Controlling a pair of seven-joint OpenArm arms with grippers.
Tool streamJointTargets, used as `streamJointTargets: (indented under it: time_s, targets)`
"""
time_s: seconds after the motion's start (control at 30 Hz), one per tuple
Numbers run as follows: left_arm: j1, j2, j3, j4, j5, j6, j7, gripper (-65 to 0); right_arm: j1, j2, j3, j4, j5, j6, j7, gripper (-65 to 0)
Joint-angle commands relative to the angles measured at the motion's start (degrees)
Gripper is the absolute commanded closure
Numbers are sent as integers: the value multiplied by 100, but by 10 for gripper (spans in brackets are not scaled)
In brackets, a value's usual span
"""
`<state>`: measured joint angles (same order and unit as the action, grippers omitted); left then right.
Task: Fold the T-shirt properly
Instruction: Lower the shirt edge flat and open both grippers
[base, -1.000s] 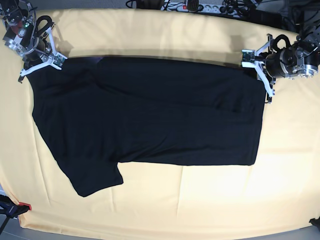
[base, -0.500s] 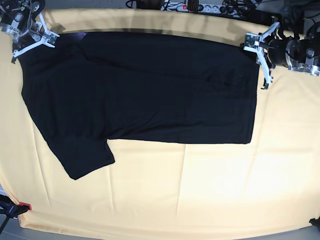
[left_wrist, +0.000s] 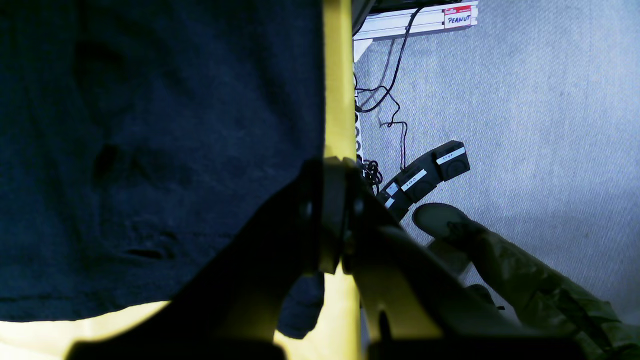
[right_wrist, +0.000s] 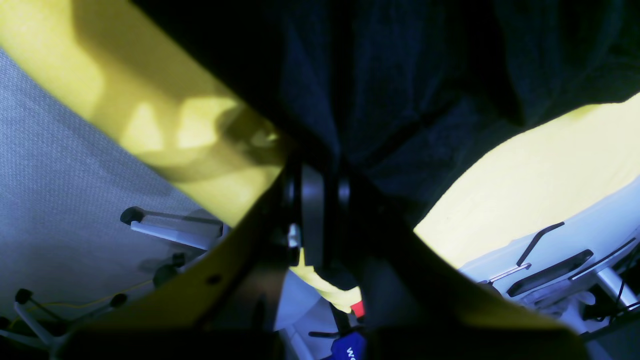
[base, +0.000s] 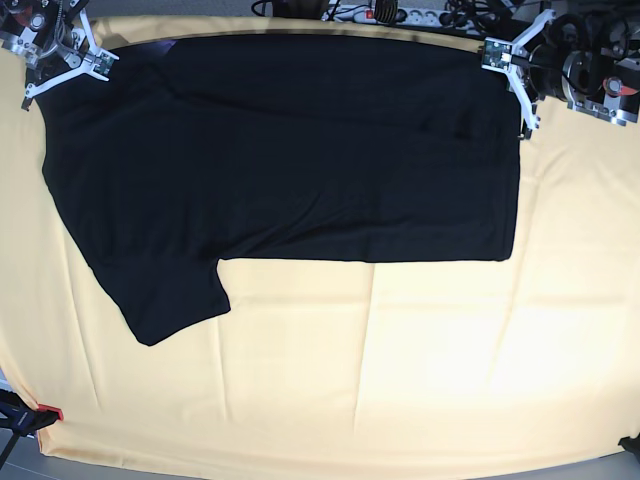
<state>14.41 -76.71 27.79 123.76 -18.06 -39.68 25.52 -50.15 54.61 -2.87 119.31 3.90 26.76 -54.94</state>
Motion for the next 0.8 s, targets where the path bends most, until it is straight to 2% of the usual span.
streamJointTargets:
  time_s: [0.0,0.07,0.1,0.23,0.27,0.3,0.5,0.67,0.7,0.73,0.77]
  targets:
    - [-31,-155,-48,63,-22,-32,26,0,-63,96,26,46,79,-4,-170,0]
    - [-31,-155,-48,63,-22,-32,26,0,-63,96,26,46,76,-155,-175,0]
    - [-31,-155,-48,63,-22,-32,26,-27,-63,96,26,46,76,-219,-184,-42]
    - [-28,-160,-48,63,-28,-32,44,-359,-66,98,26,101,79,-278,-236,-388]
    - [-28,-160,-48,72,-39,-32,94,-416,-68,98,26,153,79,-278,-245,-433]
    - [-28,-160,-48,94,-87,-32,192,-444,-68,98,26,227,81,-280,-295,-442]
    - [-31,-286,-48,505,-234,-32,811,-449,-376,297,59,859,-9,-533,-450,-441]
    - [-33,-590,-48,831,-236,-32,1163,-449,-859,332,516,1126,-140,-654,-479,-436]
    - [-31,-632,-48,896,-234,-32,1250,-437,-953,332,662,1161,-146,-713,-516,-432]
    - [-33,-649,-48,957,-212,-32,1298,-394,-1040,332,815,1187,-221,-826,-516,-418]
    - [-33,-643,-48,1014,-125,109,1360,-305,-1134,332,955,1191,-372,-973,-514,-373]
